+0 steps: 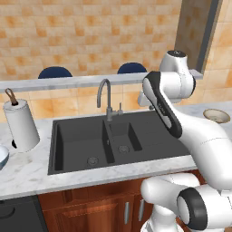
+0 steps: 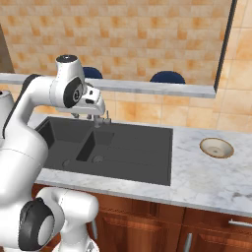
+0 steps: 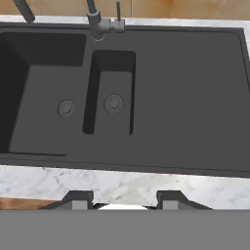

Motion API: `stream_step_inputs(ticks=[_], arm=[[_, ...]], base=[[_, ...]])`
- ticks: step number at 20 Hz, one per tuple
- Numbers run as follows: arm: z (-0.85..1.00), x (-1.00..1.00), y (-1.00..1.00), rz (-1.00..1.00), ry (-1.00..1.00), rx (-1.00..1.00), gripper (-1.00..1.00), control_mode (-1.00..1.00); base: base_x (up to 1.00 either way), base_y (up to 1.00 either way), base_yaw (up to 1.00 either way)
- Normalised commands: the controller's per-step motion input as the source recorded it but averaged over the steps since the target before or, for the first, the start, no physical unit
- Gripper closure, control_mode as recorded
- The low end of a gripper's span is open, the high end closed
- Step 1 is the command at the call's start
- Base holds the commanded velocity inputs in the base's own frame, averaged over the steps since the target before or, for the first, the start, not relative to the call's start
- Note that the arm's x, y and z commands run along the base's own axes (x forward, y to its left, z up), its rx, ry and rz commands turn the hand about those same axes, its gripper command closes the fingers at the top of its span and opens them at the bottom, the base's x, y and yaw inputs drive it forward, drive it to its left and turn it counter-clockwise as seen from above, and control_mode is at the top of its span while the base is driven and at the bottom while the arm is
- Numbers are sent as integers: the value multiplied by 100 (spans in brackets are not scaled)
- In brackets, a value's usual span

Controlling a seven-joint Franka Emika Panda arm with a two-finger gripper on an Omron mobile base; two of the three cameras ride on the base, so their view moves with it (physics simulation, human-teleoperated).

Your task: Rinse each bowl for a few seconds and place them down in the sink or on the counter.

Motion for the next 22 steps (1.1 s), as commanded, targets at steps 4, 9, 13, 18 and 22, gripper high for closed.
stream_step_inputs(ticks=[4, 9, 13, 18, 22], arm=[[0, -17, 1, 0, -4, 0, -100, -100], [0, -35, 8, 0, -8, 0, -100, -100], [0, -18, 1, 0, -9, -1, -100, -100], [-5, 4, 0, 0, -14, -2, -100, -100], [-8, 16, 11, 0, -14, -3, -100, -100]], base=[[0, 0, 0], [0, 0, 0], [0, 0, 0], [0, 0, 0], [0, 0, 0]])
